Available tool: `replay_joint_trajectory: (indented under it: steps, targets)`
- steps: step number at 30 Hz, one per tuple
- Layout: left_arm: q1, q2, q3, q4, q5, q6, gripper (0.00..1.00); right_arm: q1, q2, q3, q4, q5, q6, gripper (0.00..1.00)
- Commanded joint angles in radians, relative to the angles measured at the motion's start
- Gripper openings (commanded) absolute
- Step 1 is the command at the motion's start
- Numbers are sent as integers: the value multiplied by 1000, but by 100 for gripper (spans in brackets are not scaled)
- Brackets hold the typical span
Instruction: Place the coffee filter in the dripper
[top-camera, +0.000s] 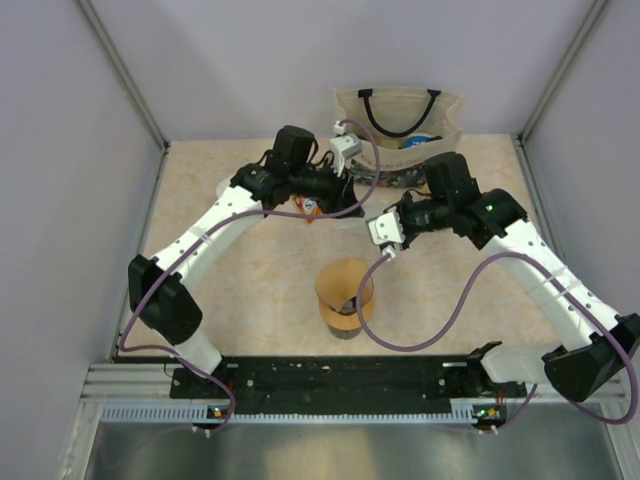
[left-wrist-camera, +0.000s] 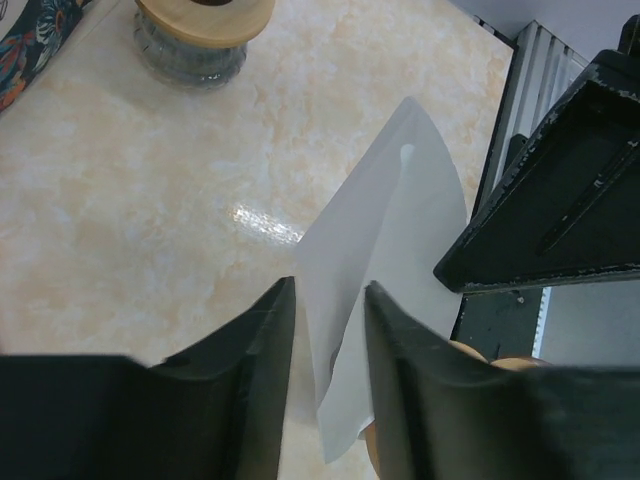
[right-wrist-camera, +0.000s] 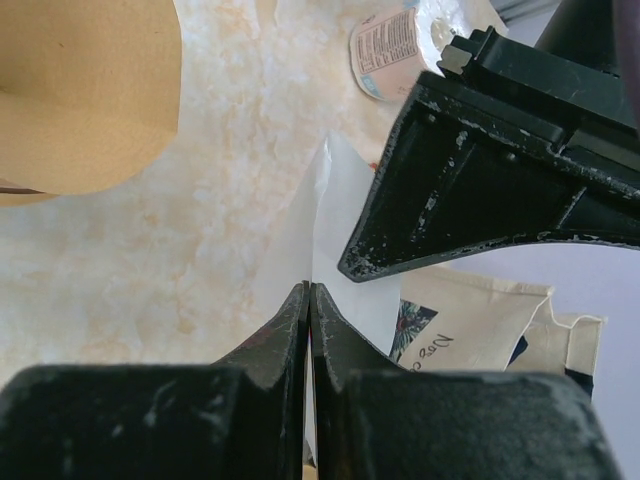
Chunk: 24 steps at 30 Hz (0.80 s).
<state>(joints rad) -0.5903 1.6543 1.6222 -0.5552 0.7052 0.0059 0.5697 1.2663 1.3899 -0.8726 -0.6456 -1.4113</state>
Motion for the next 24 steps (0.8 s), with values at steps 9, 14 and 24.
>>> replay_joint_trajectory:
  steps: [9,14,24]
  targets:
    - [-16,4,87,9,-114,20,0,15,-34,14,-6,-36,-14,0]
    - [-17,-17,85,41,-234,0,0,16,-57,-22,-5,-20,-2,0]
    - [-17,-53,64,107,-369,-49,0,16,-91,-92,32,52,28,0]
